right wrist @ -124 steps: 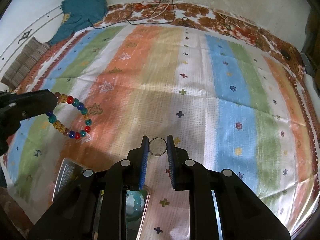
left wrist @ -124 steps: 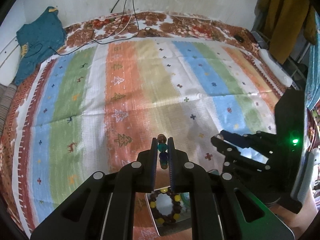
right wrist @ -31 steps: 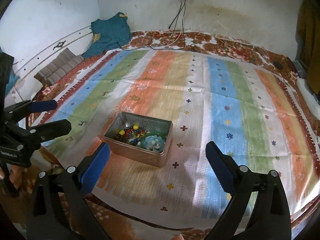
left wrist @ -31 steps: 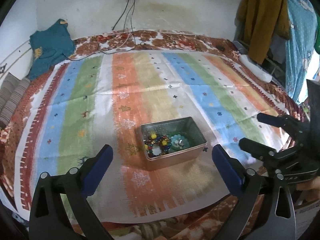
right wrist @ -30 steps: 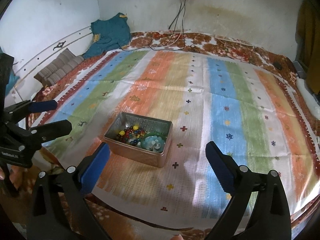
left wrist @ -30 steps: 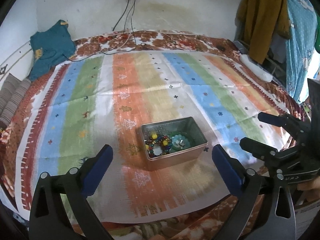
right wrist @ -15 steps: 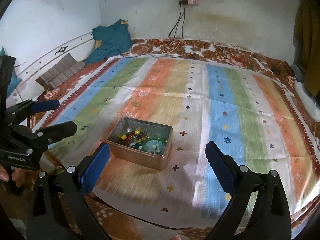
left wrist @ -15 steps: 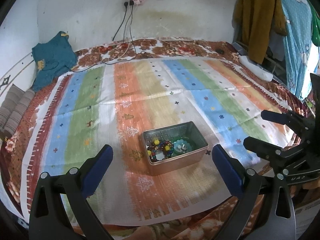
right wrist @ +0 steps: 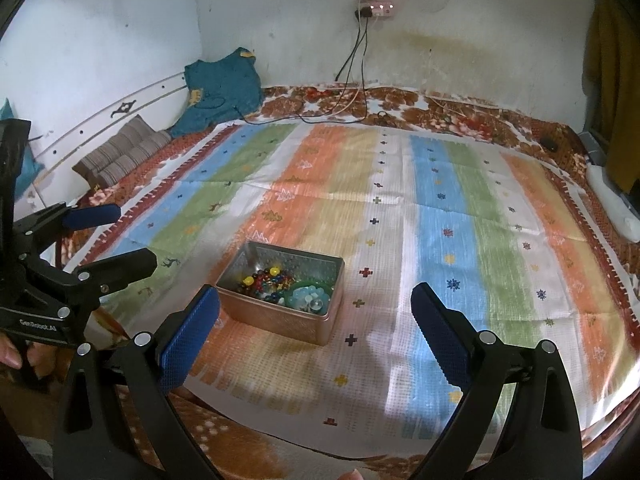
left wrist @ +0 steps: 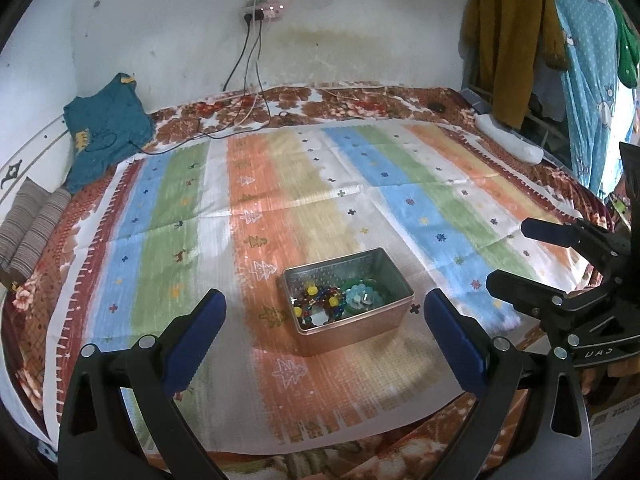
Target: Organize jewelry
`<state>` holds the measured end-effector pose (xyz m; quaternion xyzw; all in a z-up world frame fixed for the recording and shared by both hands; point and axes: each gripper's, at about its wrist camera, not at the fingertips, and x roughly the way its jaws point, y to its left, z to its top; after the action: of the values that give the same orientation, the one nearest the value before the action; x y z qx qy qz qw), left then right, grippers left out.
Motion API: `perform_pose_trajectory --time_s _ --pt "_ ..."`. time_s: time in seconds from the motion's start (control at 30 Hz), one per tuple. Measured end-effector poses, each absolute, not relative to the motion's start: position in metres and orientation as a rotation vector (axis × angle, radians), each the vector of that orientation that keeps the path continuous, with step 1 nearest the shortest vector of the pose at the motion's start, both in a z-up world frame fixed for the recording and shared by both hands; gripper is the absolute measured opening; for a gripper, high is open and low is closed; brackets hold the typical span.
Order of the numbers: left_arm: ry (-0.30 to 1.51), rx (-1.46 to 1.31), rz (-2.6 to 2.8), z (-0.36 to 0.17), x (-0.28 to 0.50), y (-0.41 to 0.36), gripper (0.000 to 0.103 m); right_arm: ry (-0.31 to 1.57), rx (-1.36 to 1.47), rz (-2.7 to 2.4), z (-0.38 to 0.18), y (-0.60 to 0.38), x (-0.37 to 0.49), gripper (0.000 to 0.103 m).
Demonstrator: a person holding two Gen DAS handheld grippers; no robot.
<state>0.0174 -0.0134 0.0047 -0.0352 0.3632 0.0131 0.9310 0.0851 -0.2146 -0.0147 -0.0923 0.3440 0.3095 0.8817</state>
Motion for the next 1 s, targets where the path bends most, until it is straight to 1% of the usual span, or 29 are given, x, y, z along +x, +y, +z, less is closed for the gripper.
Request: perform_pose_trajectory --time_s 0.43,1.0 --pt "0.694 -0.084 0.011 0.0120 0.0109 -0.0145 0.097 0.695 -0.191 0.644 -0.0120 -0.2158 0.0814 0.097" --pt "0.690 -0.067 0.008 0.0120 0.0108 -0.0182 0.097 0.675 -0.191 0.640 -0.0087 -0.2186 0.0799 0.097"
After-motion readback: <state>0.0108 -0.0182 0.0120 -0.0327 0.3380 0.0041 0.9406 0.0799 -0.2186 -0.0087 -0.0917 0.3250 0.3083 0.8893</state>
